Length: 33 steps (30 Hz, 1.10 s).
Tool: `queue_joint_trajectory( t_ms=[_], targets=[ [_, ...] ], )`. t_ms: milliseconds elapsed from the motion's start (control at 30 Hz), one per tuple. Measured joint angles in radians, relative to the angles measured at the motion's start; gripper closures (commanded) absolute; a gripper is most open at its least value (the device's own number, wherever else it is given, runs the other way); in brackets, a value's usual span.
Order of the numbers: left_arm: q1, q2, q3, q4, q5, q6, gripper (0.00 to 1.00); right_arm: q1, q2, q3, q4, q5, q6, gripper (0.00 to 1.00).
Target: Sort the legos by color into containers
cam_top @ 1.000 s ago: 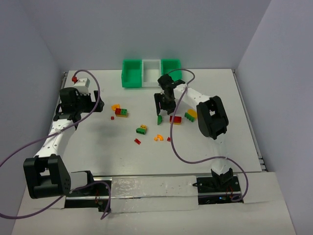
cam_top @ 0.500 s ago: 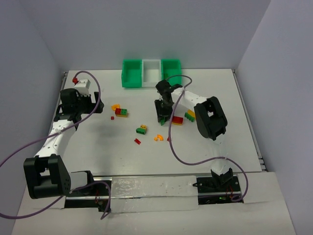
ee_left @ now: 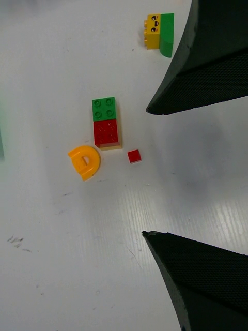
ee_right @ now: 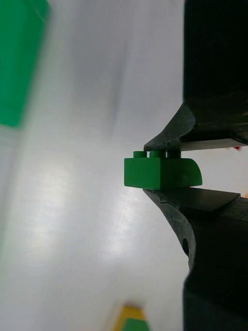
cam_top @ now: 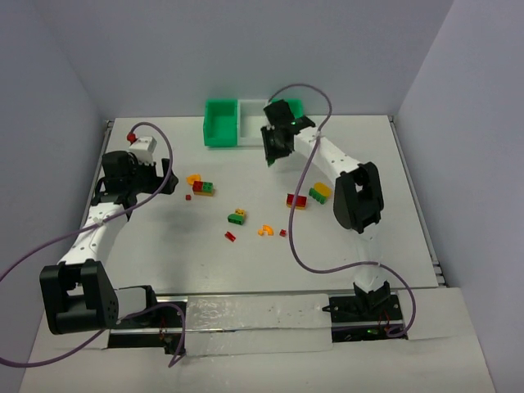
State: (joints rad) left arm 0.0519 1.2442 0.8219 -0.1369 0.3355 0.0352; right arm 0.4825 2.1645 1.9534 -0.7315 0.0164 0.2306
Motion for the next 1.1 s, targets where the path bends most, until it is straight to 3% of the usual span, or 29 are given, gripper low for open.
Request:
queue_joint_trajectory(
  t_ms=[333, 700, 900, 1000, 1100],
  targets=[
    [-0.099, 0.022, 0.006, 0.006, 0.029, 0.015, 0.03, -0.164, 0.044, 0.179, 0.266, 0.245, -0.096, 0.98],
    [-0.252, 0.114, 0.064, -0.032, 0.028, 0.031, 0.05, -0.181, 0.184, 0.204, 0.41, 0.206, -0.133, 0.9],
    [-0.32, 0.171, 0.103, -0.073, 0.009, 0.028, 0.07, -0.17, 0.235, 0.273, 0.445, 0.189, -0.152, 0.68],
    [-0.369, 0.218, 0.149, -0.114, -0.008, 0.019, 0.08, -0.167, 0.25, 0.292, 0.463, 0.188, -0.157, 0.49],
    [-0.418, 0.257, 0.189, -0.163, -0.027, 0.004, 0.08, -0.166, 0.261, 0.293, 0.47, 0.187, -0.161, 0.43]
  ],
)
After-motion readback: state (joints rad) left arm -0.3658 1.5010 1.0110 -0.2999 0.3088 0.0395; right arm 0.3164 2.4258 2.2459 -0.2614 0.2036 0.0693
